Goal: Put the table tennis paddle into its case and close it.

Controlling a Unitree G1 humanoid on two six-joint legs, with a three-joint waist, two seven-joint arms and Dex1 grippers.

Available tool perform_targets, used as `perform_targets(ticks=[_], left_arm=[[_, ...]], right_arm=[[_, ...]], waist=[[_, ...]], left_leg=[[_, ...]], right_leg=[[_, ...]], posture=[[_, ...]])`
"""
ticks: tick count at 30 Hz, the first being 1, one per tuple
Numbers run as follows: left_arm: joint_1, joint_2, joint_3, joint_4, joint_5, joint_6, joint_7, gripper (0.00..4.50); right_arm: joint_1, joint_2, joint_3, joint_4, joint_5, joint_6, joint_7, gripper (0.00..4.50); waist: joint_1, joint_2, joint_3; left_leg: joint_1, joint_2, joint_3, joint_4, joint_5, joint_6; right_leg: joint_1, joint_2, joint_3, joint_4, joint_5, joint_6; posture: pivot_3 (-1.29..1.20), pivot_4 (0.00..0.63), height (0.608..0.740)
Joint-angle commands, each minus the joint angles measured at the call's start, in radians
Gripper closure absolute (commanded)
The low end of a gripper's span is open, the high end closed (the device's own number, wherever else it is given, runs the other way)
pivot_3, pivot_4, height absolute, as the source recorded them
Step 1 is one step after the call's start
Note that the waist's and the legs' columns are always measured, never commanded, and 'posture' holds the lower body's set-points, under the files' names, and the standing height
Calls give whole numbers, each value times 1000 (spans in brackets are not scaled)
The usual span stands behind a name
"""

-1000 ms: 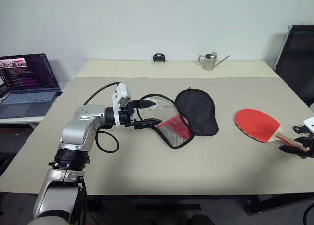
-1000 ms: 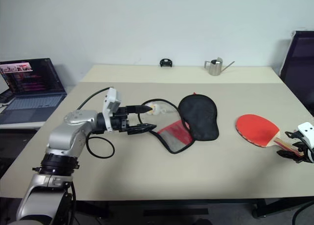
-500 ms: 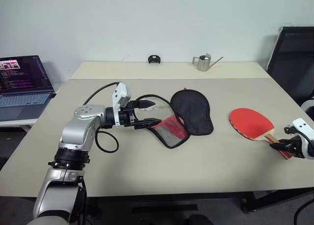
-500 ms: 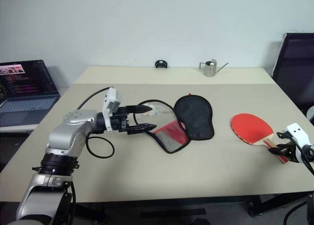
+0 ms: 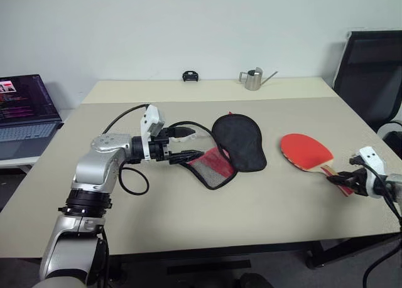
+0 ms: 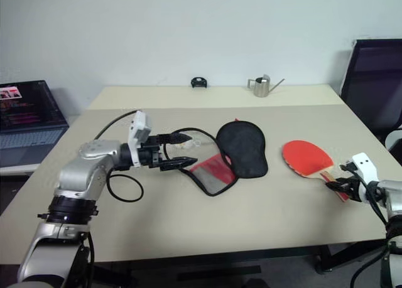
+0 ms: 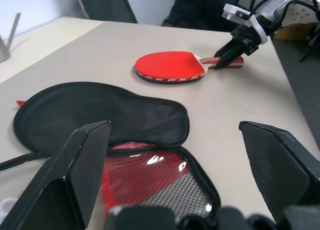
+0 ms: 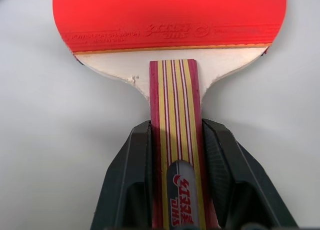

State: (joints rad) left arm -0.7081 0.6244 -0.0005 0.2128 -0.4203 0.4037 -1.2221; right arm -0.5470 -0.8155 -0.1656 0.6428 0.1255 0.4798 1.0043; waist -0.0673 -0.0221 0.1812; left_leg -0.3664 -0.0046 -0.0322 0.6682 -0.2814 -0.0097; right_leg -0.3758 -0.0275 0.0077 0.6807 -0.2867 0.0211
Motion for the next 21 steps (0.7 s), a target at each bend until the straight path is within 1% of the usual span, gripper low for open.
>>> perform_targets(ticks=[1,3,6,11,15,19,21], left_arm=[[2,18,32,-18,-5,-13,11,0],[4,19,33,-21,-6,-12,15,0],[7,21,35,-23,-7,-12,19,0],[12,28,41,-22,-6,-13,24,0],[18,35,48,-22,-8,-14,31,0],[23,37,50,-25,-11,-13,37,0],[26,35,52,-26,-11,-14,39,0]], right_arm=[[0,-1,-42,-124,44,47,-54,3410],[-1,9,-47,-165,53,75,-88,3410],[-6,20,-48,-218,69,114,-119,3410],[-25,34,-42,-318,98,191,-164,3410],[-41,64,-25,-453,129,303,-212,3410],[-72,110,-27,-532,143,401,-293,3410],[-102,148,-26,-562,145,452,-357,3410]], waist=[[11,0,0],[21,0,0],[34,0,0],[40,1,0],[37,1,0],[37,1,0],[38,1,0]], left_leg=[[0,0,2,-2,0,0],[-2,0,4,-3,0,0],[-16,0,6,-2,0,-1],[-32,-1,8,0,2,-4],[-33,-1,8,0,1,-2],[-32,-1,8,0,0,-1],[-32,-1,8,1,0,-1]], right_leg=[[-1,0,2,0,0,0],[-5,0,4,0,0,0],[-19,-1,5,0,0,0],[-34,-2,6,0,0,0],[-35,-2,6,0,0,0],[-35,-2,6,2,0,0],[-35,-2,6,2,0,0]], posture=[[0,150,740],[0,150,740],[0,150,740],[0,150,740],[0,150,740],[0,150,740],[0,150,740]])
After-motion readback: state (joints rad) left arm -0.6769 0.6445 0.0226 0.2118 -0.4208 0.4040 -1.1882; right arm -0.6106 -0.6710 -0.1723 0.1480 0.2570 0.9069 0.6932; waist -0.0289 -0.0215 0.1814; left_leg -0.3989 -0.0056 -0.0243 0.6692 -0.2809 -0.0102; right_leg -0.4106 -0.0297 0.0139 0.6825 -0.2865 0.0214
